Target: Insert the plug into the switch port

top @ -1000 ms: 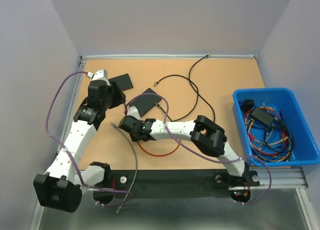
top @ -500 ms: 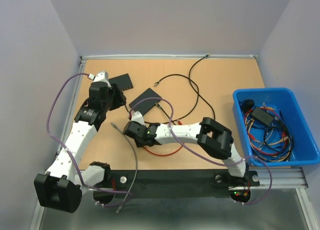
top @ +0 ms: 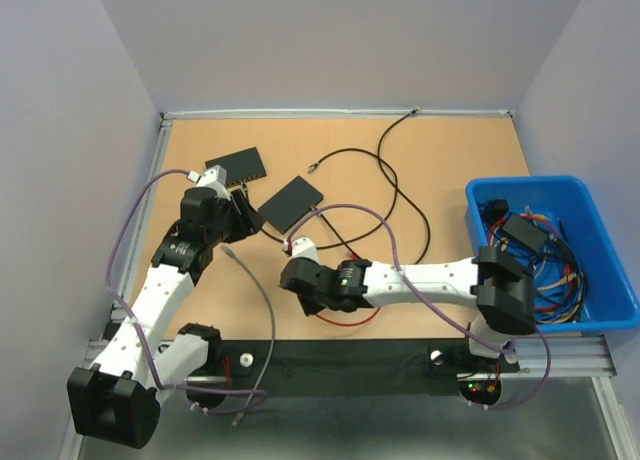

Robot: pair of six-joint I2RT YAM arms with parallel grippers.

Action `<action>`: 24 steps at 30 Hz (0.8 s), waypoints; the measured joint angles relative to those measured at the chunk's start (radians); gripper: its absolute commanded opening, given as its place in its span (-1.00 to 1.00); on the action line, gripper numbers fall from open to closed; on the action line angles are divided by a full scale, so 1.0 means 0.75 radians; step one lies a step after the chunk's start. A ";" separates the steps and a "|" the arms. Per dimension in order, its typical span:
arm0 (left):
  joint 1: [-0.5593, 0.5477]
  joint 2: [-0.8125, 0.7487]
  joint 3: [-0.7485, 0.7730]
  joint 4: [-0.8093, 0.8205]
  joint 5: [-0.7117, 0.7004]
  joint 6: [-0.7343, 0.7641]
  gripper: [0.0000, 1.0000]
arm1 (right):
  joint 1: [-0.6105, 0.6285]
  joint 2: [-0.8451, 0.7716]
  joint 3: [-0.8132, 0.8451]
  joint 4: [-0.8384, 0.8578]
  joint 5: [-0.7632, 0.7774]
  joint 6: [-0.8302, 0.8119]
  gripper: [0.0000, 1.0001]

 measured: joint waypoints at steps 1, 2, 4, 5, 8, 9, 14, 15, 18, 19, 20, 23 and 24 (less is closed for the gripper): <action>-0.004 -0.019 -0.026 0.005 0.017 -0.010 0.18 | -0.002 -0.047 -0.035 0.008 0.008 0.002 -0.99; -0.010 -0.043 -0.062 0.017 0.042 -0.021 0.18 | -0.003 -0.081 -0.070 0.031 0.012 0.002 -0.99; -0.036 -0.091 -0.146 0.069 0.113 -0.055 0.18 | -0.004 -0.174 -0.166 0.083 0.024 -0.002 -0.99; -0.052 -0.106 -0.173 0.083 0.139 -0.069 0.18 | -0.004 -0.201 -0.194 0.093 0.027 -0.003 -0.99; -0.114 -0.115 -0.237 0.137 0.218 -0.114 0.18 | -0.004 -0.261 -0.260 0.142 0.035 -0.005 -0.99; -0.145 -0.106 -0.248 0.157 0.232 -0.124 0.18 | -0.004 -0.278 -0.280 0.165 0.036 -0.009 -0.99; -0.268 -0.049 -0.280 0.264 0.233 -0.178 0.18 | -0.004 -0.352 -0.342 0.262 0.037 -0.042 -0.99; -0.284 -0.040 -0.290 0.282 0.233 -0.189 0.18 | -0.004 -0.366 -0.343 0.274 0.039 -0.052 -0.99; -0.341 -0.009 -0.323 0.349 0.233 -0.227 0.17 | -0.004 -0.371 -0.343 0.315 0.044 -0.074 -0.99; -0.350 0.003 -0.324 0.361 0.233 -0.233 0.17 | -0.004 -0.371 -0.343 0.323 0.044 -0.078 -0.99; -0.363 0.015 -0.324 0.375 0.233 -0.239 0.16 | -0.004 -0.371 -0.343 0.327 0.045 -0.080 -0.99; -0.380 0.041 -0.324 0.409 0.231 -0.248 0.12 | -0.004 -0.370 -0.343 0.332 0.046 -0.088 -0.99; -0.387 0.045 -0.327 0.418 0.230 -0.252 0.10 | -0.004 -0.368 -0.343 0.332 0.046 -0.089 -0.99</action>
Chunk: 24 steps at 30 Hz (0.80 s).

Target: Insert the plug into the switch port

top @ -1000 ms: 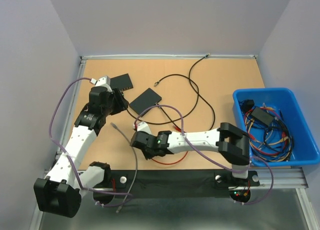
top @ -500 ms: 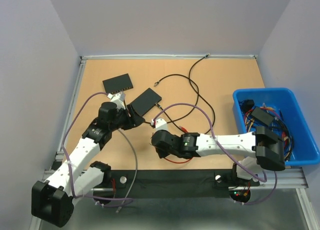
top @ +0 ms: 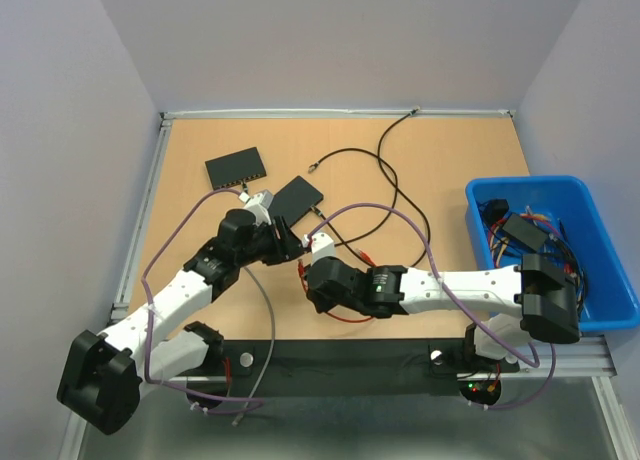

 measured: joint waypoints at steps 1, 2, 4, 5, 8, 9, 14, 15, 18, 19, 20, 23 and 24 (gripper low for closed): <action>-0.005 0.000 -0.005 0.010 -0.004 -0.004 0.09 | 0.000 0.001 0.000 0.000 0.001 -0.001 -0.99; -0.006 0.000 -0.011 0.016 -0.004 -0.005 0.08 | 0.000 0.003 0.000 0.000 0.001 -0.002 -0.99; -0.011 0.000 -0.026 0.026 -0.010 -0.012 0.05 | 0.000 0.006 0.001 0.000 0.001 -0.006 -0.99; -0.013 -0.001 -0.035 0.030 -0.013 -0.015 0.04 | 0.000 0.009 0.002 0.000 0.001 -0.009 -0.99; -0.016 -0.002 -0.051 0.031 -0.018 -0.021 0.02 | 0.000 0.012 0.003 0.000 0.006 -0.010 -0.99; -0.016 -0.002 -0.054 0.031 -0.019 -0.024 0.00 | 0.000 0.012 0.004 0.000 0.008 -0.010 -0.99; -0.018 -0.008 -0.055 0.040 -0.023 -0.034 -0.13 | 0.000 0.012 0.015 0.001 0.025 -0.010 -0.99; -0.020 -0.011 -0.055 0.042 -0.023 -0.036 -0.22 | 0.000 0.012 0.018 0.002 0.030 -0.010 -0.99; -0.025 -0.015 -0.055 0.048 -0.023 -0.039 -0.39 | 0.000 0.012 0.022 0.004 0.037 -0.010 -0.99; -0.025 -0.016 -0.055 0.048 -0.023 -0.040 -0.52 | 0.000 0.012 0.024 0.005 0.040 -0.010 -0.99; -0.025 -0.017 -0.055 0.049 -0.023 -0.039 -0.58 | 0.000 0.012 0.025 0.005 0.041 -0.010 -0.99; -0.025 -0.018 -0.055 0.052 -0.023 -0.045 -0.77 | 0.000 0.012 0.025 0.008 0.048 -0.009 -0.99; -0.026 -0.018 -0.055 0.056 -0.023 -0.048 -0.88 | 0.000 0.012 0.025 0.009 0.052 -0.009 -0.99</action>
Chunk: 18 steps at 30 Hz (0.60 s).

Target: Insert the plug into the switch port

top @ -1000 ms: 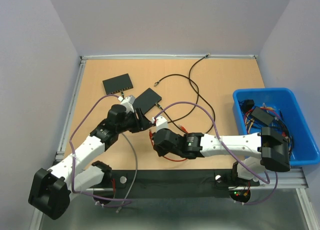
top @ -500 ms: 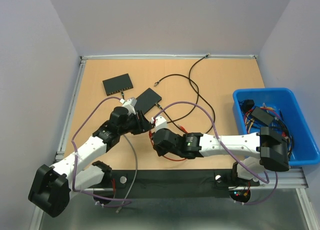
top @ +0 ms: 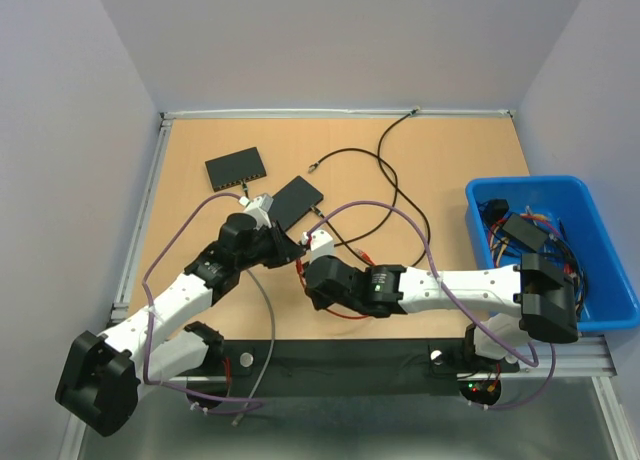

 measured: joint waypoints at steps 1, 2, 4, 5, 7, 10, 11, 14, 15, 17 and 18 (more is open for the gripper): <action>-0.002 -0.001 0.000 0.003 -0.001 -0.001 -0.92 | 0.000 0.000 0.000 0.000 0.004 0.000 -0.99; -0.002 -0.001 0.000 0.004 -0.001 -0.001 -0.96 | -0.001 0.000 0.000 0.000 0.007 0.000 -0.97; -0.005 -0.001 0.000 0.006 -0.003 -0.002 -1.00 | -0.005 0.000 0.000 -0.001 0.014 0.001 -0.74; -0.005 -0.001 0.000 0.007 -0.005 -0.002 -1.00 | -0.005 -0.001 0.000 -0.001 0.018 0.002 -0.60; -0.005 -0.001 0.000 0.010 -0.009 -0.002 -1.00 | -0.005 -0.001 0.000 0.000 0.035 0.007 -0.13; -0.006 -0.001 0.000 -0.004 -0.013 -0.006 -1.00 | -0.007 -0.016 0.000 0.001 0.076 0.009 0.13; -0.006 -0.001 0.000 -0.008 -0.017 -0.009 -1.00 | -0.008 -0.032 0.000 -0.001 0.089 0.009 0.14; -0.007 -0.001 0.002 -0.019 -0.047 -0.034 -1.00 | -0.017 -0.088 0.000 0.001 0.114 0.010 0.16; -0.007 -0.001 0.003 -0.021 -0.052 -0.041 -1.00 | -0.026 -0.113 0.000 0.001 0.119 0.011 0.16; -0.007 -0.001 0.006 -0.023 -0.077 -0.067 -1.00 | -0.046 -0.150 0.003 0.002 0.123 0.017 0.13; -0.007 -0.002 0.010 -0.024 -0.092 -0.083 -1.00 | -0.056 -0.156 0.008 0.003 0.123 0.021 0.09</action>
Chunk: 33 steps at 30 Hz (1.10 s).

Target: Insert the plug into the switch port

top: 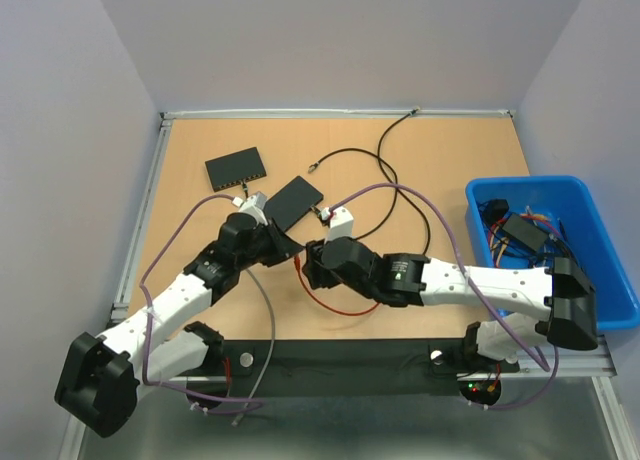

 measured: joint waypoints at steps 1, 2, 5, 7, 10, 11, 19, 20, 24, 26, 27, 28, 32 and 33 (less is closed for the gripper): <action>-0.001 -0.004 0.003 -0.001 -0.013 -0.012 -1.00 | -0.021 -0.002 0.012 0.002 -0.005 0.004 0.04; -0.001 -0.010 0.008 -0.002 -0.026 -0.029 -1.00 | -0.034 0.002 0.021 0.006 -0.011 0.009 0.03; -0.001 -0.046 0.019 0.010 -0.059 -0.082 -1.00 | -0.109 0.035 0.060 0.016 -0.066 0.038 0.01; -0.002 -0.071 0.022 0.029 -0.082 -0.120 -1.00 | -0.146 0.062 0.076 0.022 -0.110 0.058 -0.01; -0.012 -0.095 0.022 0.049 -0.108 -0.156 -1.00 | -0.190 0.119 0.091 0.039 -0.172 0.090 -0.02; -0.017 -0.096 0.022 0.051 -0.113 -0.160 -1.00 | -0.193 0.131 0.091 0.044 -0.190 0.096 -0.02; -0.050 -0.095 0.022 0.059 -0.145 -0.199 -1.00 | -0.193 0.159 0.111 0.084 -0.287 0.109 -0.17; -0.052 -0.095 0.022 0.061 -0.148 -0.201 -1.00 | -0.193 0.160 0.118 0.092 -0.292 0.109 -0.18; -0.053 -0.095 0.022 0.067 -0.156 -0.205 -1.00 | -0.193 0.163 0.123 0.097 -0.294 0.109 -0.24; -0.054 -0.095 0.022 0.067 -0.158 -0.205 -1.00 | -0.193 0.164 0.123 0.097 -0.294 0.108 -0.24; -0.054 -0.095 0.022 0.067 -0.158 -0.205 -1.00 | -0.193 0.164 0.123 0.097 -0.294 0.108 -0.24; -0.054 -0.095 0.022 0.067 -0.159 -0.206 -1.00 | -0.193 0.164 0.123 0.097 -0.294 0.108 -0.26; -0.061 -0.095 0.022 0.067 -0.165 -0.208 -1.00 | -0.194 0.164 0.123 0.096 -0.294 0.109 -0.27; -0.061 -0.095 0.022 0.067 -0.166 -0.208 -1.00 | -0.194 0.164 0.123 0.096 -0.294 0.109 -0.27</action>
